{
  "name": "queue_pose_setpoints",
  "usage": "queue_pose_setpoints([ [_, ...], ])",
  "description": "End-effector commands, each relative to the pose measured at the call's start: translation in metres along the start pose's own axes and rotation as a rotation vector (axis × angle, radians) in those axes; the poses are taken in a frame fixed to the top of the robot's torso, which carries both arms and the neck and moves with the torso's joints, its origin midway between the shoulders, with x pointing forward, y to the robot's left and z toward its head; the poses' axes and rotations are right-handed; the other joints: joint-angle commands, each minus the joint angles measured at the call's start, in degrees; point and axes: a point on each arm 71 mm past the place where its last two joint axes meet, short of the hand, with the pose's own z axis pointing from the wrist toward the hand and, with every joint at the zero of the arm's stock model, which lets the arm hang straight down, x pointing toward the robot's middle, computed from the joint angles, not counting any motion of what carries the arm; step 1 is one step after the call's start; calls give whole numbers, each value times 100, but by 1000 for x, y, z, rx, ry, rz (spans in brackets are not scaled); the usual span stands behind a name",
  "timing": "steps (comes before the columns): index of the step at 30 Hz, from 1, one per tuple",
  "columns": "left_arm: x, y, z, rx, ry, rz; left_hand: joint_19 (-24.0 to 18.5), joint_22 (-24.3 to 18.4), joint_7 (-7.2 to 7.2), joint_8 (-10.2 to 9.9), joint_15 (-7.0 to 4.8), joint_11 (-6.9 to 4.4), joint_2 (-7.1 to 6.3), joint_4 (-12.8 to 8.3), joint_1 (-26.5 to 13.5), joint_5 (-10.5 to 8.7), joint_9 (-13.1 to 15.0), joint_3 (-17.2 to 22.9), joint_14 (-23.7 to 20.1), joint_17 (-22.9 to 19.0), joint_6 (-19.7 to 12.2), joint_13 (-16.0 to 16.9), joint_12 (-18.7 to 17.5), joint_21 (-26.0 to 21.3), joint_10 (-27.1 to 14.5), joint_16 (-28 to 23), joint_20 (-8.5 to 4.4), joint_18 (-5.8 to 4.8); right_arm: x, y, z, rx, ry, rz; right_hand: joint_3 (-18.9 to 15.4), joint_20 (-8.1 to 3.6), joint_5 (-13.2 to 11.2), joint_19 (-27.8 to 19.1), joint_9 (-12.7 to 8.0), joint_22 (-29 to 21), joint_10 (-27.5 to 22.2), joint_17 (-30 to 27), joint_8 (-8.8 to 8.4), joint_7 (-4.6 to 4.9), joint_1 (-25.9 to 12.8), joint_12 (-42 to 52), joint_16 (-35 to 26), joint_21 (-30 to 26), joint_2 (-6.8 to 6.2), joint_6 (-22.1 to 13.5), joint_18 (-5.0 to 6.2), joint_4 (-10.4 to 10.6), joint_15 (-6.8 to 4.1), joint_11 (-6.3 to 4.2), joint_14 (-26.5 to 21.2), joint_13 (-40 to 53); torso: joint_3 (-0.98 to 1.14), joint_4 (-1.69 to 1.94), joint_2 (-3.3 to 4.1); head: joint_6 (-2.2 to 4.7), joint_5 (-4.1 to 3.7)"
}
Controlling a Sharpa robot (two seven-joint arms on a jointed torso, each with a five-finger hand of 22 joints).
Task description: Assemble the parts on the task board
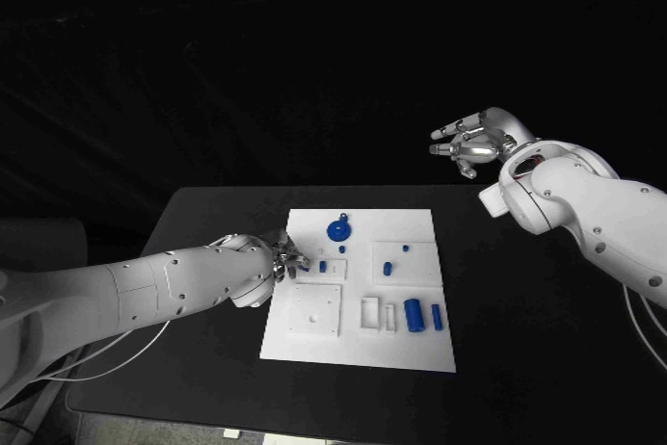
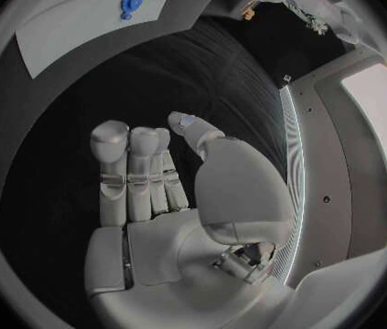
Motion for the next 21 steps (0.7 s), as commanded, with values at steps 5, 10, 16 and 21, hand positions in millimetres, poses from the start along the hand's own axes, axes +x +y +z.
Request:
queue_pose_setpoints([
  [5,7,3,0,-20,57,55,-33,92,-692,62,-6,-27,-17,7,35,-2,313,0,-36,-64,765,-6,-20,8,273,-77,-5,77,1,0,0,-6,11,-2,35,-6,18,-20,-8,517,-22,-2,-30,13,-58,19,-30,-13,-5,16,96,8,-35,-15,-2,-2,-1,0,0,-12,-4],
  [10,7,3,0,-20,58,75,-36,92,-703,104,-2,-25,-25,10,33,-1,340,-11,-29,-44,789,-7,-14,1,276,-68,2,77,1,0,0,-6,11,-2,35,-6,18,-20,-8,517,-22,-2,-30,13,-58,19,-30,-13,-5,16,96,8,-35,-15,-2,-2,-5,1,3,-12,-6],
  [16,6,4,1,-22,53,81,-26,93,-717,177,-1,-27,-32,16,29,-4,389,-14,-13,1,799,-8,16,-2,279,-43,7,81,0,-1,-1,-5,10,-3,35,-6,18,-20,-8,517,-22,-2,-30,13,-58,19,-30,-13,-5,16,96,8,-35,-15,-2,-2,-1,0,5,-18,-10],
  [21,5,5,2,-24,40,79,-19,94,-722,203,1,-27,-33,25,19,-6,398,-18,0,27,804,-10,42,-1,279,-27,12,85,0,-1,-1,-5,9,-3,35,-6,18,-20,-8,517,-22,-2,-30,13,-58,19,-30,-13,-5,16,96,8,-35,-15,-2,-2,0,-7,3,-19,-10],
])
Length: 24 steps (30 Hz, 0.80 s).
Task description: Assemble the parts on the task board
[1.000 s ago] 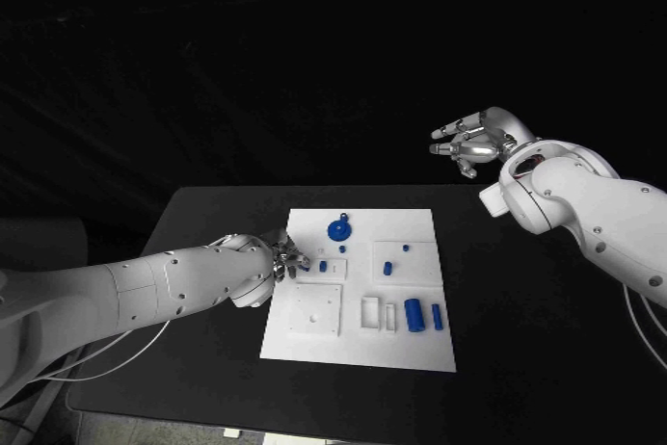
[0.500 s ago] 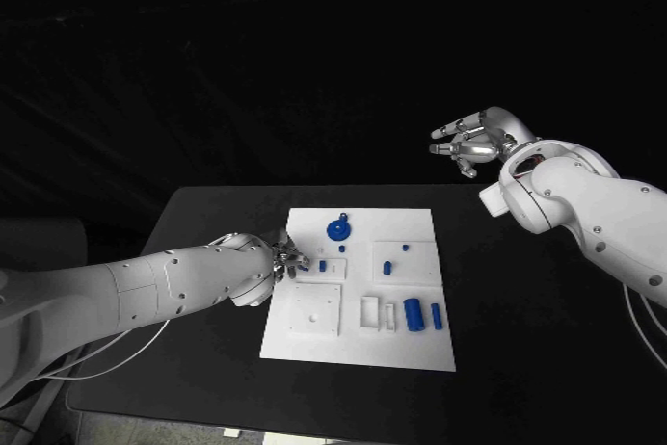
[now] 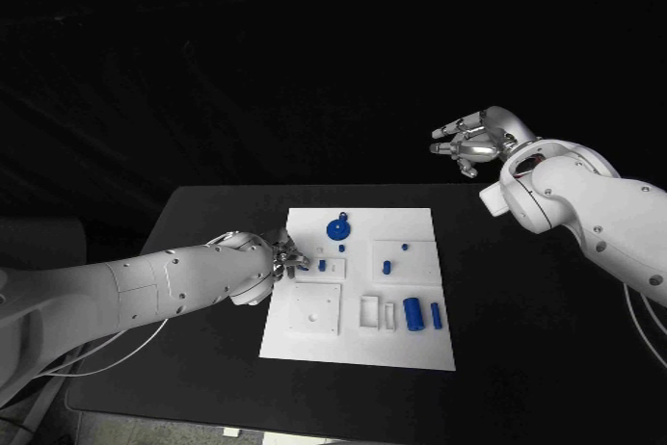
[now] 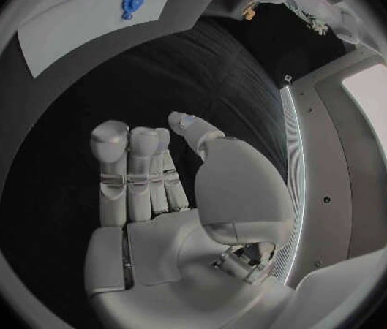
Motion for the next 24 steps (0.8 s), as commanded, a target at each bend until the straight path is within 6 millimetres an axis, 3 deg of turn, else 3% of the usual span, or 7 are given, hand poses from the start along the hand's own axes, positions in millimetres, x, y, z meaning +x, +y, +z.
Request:
queue_pose_setpoints([
  [1,5,6,1,-29,25,25,-19,95,-722,26,-9,-37,-3,9,48,-5,83,12,8,10,804,-8,42,-1,270,35,11,85,1,1,0,-8,10,-2,35,-6,18,-20,-7,514,-23,-2,-30,13,-58,19,-30,-13,-5,16,96,8,-34,-16,-2,-2,3,-4,1,0,2],
  [24,8,5,5,-60,66,43,-19,93,-707,50,-6,-29,51,65,78,-159,85,-3,-7,-38,715,-36,42,-24,265,-13,12,79,2,-1,-1,-4,14,-2,35,-6,18,-20,-7,514,-23,-2,-30,13,-58,19,-30,-13,-5,16,96,8,-34,-16,-2,-2,10,-4,2,-7,-9],
])
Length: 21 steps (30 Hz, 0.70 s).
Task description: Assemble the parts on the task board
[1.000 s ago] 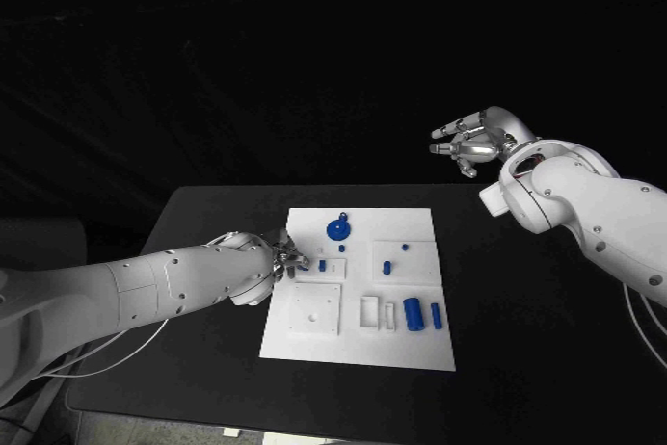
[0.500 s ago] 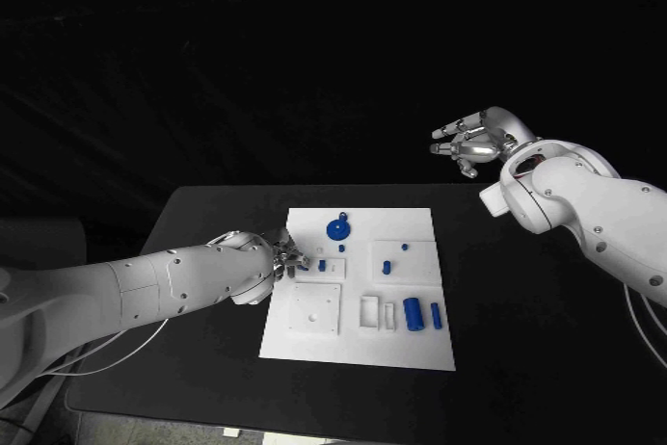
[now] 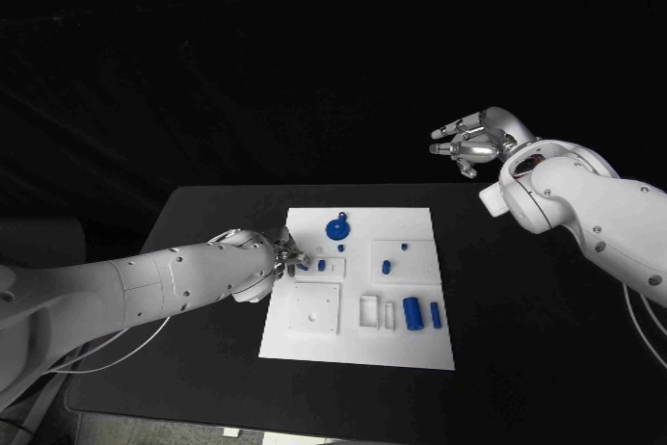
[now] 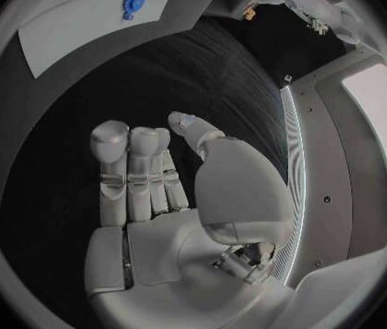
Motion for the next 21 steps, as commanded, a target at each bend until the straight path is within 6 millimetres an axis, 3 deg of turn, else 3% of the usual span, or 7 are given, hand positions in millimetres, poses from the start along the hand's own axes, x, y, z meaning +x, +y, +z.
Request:
queue_pose_setpoints([
  [1,9,8,1,-54,67,32,-24,90,-679,21,-16,-17,50,33,82,-23,2,-4,-21,-9,643,-7,9,-28,274,-17,13,77,2,0,0,-6,13,-2,35,-6,19,-20,-7,513,-33,-2,-30,13,-58,19,-30,-13,-5,15,96,8,-34,-25,-1,-2,2,1,1,-6,-1],
  [21,13,4,2,-55,103,46,-42,92,-672,-26,-6,-5,15,87,118,-72,-85,-73,-44,-45,627,6,-22,-43,269,-44,24,70,3,0,0,-5,15,-2,45,-6,28,-24,-7,510,-35,-10,-30,13,-59,18,-39,-25,-10,15,98,1,-34,-25,-5,-4,-1,3,3,-6,-21],
])
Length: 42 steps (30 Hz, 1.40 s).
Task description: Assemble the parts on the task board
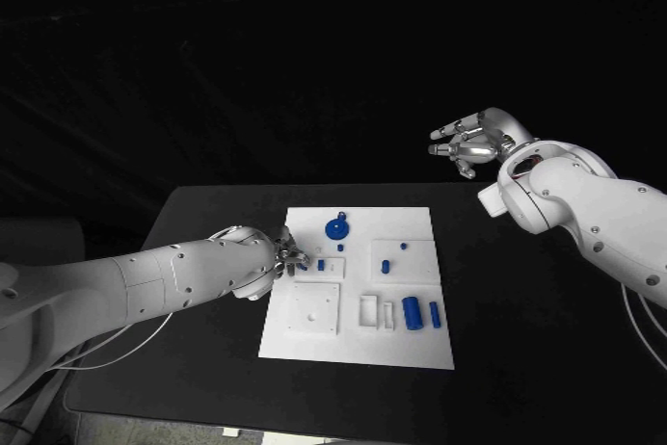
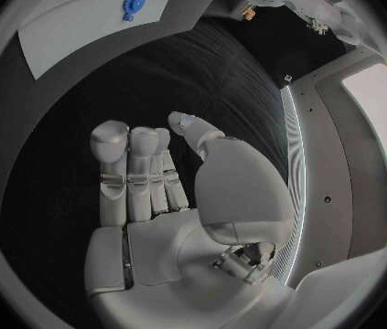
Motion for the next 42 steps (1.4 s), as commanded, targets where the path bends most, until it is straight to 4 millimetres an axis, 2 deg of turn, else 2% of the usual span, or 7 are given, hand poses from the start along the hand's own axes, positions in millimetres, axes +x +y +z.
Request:
queue_pose_setpoints([
  [1,15,7,0,-41,72,28,-28,93,-636,-61,-6,-7,19,64,82,-48,-90,-41,-51,-33,592,6,-29,-42,271,-51,10,70,1,1,0,-7,12,-2,45,-6,32,-24,-7,512,-14,-5,-30,14,-59,18,-38,-25,-10,16,98,1,-34,-4,-5,-4,2,5,5,0,-9],
  [15,13,3,2,-26,38,22,13,79,-678,-119,-22,-26,-165,326,-20,-458,-225,-298,-44,-110,645,17,-42,-108,273,-86,-9,27,2,1,0,-8,11,-2,45,-6,32,-24,-7,512,-14,-5,-30,14,-59,18,-38,-25,-10,16,98,1,-34,-4,-5,-4,3,0,1,-3,-21],
  [22,12,4,2,-30,33,22,22,82,-690,-119,-25,-30,-224,420,-69,-490,-244,-377,-45,-117,655,18,-42,-129,272,-84,-12,20,1,1,0,-8,11,-3,42,-6,34,-25,-7,511,-12,-9,-29,14,-68,19,-43,-29,-9,16,97,5,-34,-4,-7,-5,-3,4,2,-5,-32],
  [29,12,6,3,-39,42,27,28,86,-711,-139,-28,-37,-476,676,-109,-582,-300,-522,-65,-172,698,18,-63,-172,270,-108,-18,-1,1,0,0,-7,9,-3,42,-6,34,-25,-7,511,-12,-9,-29,14,-68,19,-43,-29,-9,16,97,5,-34,-4,-7,-5,-10,5,2,-2,-36],
  [34,11,7,3,-43,40,27,32,86,-713,-128,-27,-36,-557,874,-103,-1027,-304,-607,-69,-182,726,25,-64,-188,270,-108,-19,-8,0,0,-1,-7,8,-4,42,-6,34,-25,-7,511,-12,-9,-29,14,-68,19,-43,-29,-9,16,97,5,-34,-4,-7,-5,-13,10,4,0,-42],
  [40,11,7,4,-43,35,25,37,87,-704,-106,-23,-30,-825,1413,-51,-1536,-295,-733,-76,-191,779,32,-69,-213,270,-105,-18,-14,0,0,-1,-6,8,-4,46,-6,30,-25,-7,510,-13,-12,-30,13,-58,15,-46,-35,-9,10,98,1,-34,-5,-7,-8,-13,6,3,4,-38],
  [42,10,8,4,-42,33,25,37,89,-694,-92,-19,-23,-913,1554,-110,-1474,-282,-911,-81,-191,796,34,-68,-217,270,-104,-17,-17,0,-1,-1,-5,8,-4,53,-6,22,-25,-8,510,-14,-10,-30,16,-48,15,-45,-35,-8,9,98,-6,-35,-4,-6,-8,-13,6,3,4,-38],
])
